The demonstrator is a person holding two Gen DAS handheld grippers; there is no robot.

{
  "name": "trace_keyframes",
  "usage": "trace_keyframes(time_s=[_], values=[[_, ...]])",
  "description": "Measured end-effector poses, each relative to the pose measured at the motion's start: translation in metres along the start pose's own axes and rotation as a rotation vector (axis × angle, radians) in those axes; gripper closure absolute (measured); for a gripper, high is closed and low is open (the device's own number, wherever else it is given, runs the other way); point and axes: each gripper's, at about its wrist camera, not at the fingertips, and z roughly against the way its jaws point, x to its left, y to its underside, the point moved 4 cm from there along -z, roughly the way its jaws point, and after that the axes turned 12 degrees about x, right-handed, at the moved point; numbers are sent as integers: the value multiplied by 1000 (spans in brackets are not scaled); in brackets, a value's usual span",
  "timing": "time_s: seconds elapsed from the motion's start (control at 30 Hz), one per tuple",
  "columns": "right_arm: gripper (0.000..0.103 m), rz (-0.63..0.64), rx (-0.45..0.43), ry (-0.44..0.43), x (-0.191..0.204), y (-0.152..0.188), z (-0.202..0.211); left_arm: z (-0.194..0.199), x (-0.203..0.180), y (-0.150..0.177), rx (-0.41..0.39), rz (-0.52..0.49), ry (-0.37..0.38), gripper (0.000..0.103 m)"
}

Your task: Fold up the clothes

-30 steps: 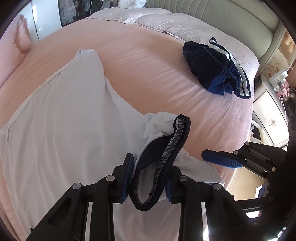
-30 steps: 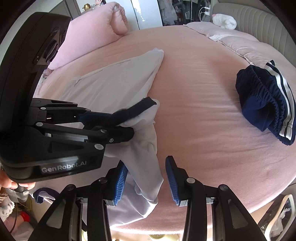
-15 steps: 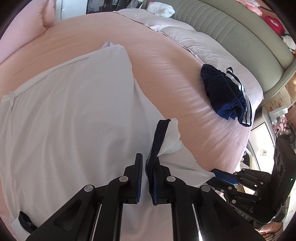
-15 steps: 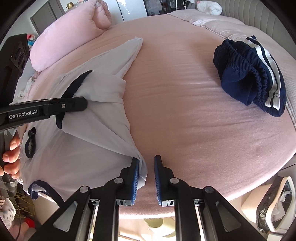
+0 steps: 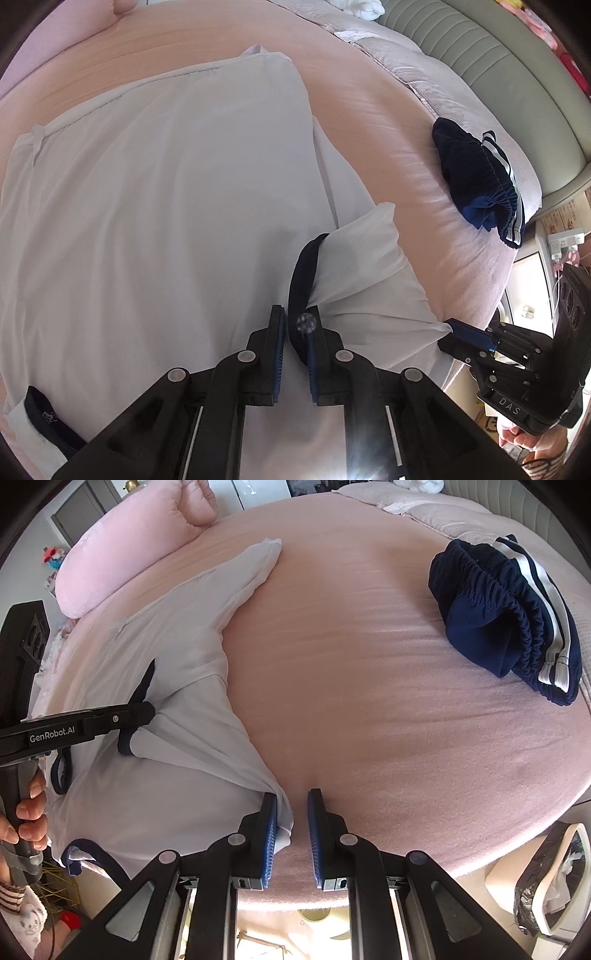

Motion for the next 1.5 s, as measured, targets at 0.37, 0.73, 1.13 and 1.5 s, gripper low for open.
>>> trace_keyframes(time_s=[0.37,0.73,1.13,1.5], values=[[42,43,149,-127,6,-34,36,35,4,-20,67,30,70,37],[41,94,269,-33,17,-90,75,73,-7,-57,231,46,-12,37],[41,-40,404,-90,10,-118,65,73,-37,-81,226,-20,-91,37],[40,-168,308,-342,-23,-102,25,30,-29,-78,201,-99,27,37]])
